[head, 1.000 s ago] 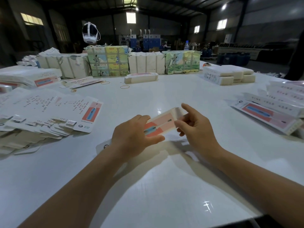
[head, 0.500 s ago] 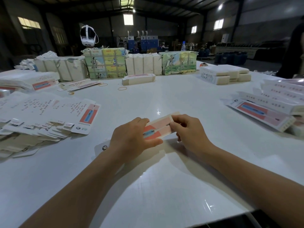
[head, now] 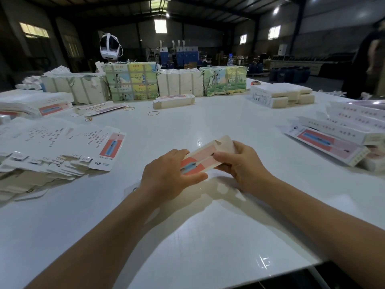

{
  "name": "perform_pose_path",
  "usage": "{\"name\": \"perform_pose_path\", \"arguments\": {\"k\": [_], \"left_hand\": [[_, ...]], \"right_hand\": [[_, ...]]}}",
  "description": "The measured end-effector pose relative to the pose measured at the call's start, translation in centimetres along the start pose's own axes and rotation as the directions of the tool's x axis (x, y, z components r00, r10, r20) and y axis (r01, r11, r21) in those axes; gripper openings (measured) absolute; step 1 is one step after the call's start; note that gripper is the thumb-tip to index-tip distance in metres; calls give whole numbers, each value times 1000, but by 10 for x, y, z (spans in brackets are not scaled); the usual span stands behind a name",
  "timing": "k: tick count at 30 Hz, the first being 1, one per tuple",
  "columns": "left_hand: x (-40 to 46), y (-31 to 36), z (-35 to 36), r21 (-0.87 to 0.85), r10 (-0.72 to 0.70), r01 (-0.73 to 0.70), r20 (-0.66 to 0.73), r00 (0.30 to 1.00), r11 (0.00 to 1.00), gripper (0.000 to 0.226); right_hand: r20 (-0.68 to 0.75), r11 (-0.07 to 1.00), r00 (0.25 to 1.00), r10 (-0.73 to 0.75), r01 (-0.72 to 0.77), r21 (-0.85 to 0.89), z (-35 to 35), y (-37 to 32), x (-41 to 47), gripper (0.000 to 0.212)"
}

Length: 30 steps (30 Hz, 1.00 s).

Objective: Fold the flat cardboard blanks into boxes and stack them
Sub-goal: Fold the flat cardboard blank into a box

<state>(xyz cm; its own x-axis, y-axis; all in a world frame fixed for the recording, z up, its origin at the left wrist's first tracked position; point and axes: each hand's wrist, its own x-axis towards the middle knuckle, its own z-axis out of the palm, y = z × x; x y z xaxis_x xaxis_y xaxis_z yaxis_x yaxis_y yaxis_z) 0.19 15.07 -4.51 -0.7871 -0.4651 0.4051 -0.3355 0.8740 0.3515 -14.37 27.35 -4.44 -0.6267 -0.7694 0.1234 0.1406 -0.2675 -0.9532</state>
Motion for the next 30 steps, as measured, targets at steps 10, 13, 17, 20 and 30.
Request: {"name": "perform_pose_path", "arguments": {"k": [10,13,17,20,30], "left_hand": [[0,2,8,130,56,-41,-120,991,991,71],[0,1,7,162,116,-87,-173,978,983,70],[1,-1,1,188,188,-146,-232,954,971,69],[1,-1,-2,188,247,-197,-298,922,962,65],[2,-1,4,235,323,-245,-395,860,941,65]], "right_hand": [[235,302,863,-447,393,-868,13,16,-16,33],[183,511,896,-404,388,-767,17,13,-20,31],[91,929,969,-231,247,-275,19,0,-20,29],[128,963,969,-212,229,-144,21,-7,-22,30],[97,846,909,-405,413,-337,20,-1,-27,44]]}}
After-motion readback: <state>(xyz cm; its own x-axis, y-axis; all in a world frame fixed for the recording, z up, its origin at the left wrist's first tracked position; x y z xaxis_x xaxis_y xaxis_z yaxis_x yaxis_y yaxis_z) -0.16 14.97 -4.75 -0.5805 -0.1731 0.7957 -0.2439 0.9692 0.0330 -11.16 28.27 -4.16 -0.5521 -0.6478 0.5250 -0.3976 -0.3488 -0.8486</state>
